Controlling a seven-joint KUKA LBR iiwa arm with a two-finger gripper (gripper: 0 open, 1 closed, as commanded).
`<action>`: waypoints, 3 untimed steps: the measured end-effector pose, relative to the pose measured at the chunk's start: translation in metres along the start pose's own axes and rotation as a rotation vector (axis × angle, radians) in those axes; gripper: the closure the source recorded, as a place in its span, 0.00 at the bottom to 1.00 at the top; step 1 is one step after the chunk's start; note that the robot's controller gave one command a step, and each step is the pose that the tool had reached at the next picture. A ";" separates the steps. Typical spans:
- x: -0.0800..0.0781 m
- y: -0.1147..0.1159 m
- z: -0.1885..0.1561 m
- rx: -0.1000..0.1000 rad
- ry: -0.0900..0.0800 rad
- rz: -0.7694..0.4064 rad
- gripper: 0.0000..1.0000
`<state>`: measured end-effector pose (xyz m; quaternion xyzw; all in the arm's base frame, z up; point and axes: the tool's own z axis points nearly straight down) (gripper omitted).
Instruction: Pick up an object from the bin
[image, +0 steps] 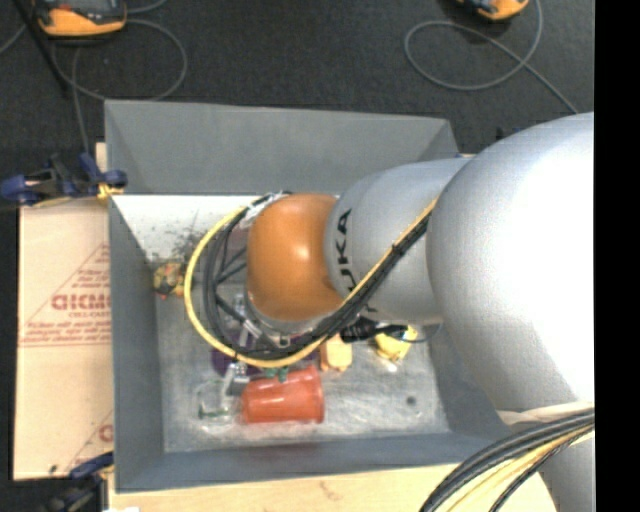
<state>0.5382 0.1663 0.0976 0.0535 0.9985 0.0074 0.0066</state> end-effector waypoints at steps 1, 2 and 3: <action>-0.031 -0.004 0.010 0.011 0.042 0.132 0.00; -0.064 -0.001 0.012 0.008 0.026 0.304 1.00; -0.064 -0.001 0.012 0.007 0.024 0.304 1.00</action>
Offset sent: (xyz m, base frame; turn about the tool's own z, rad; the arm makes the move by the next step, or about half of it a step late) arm 0.0600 -0.0150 -0.0276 0.3103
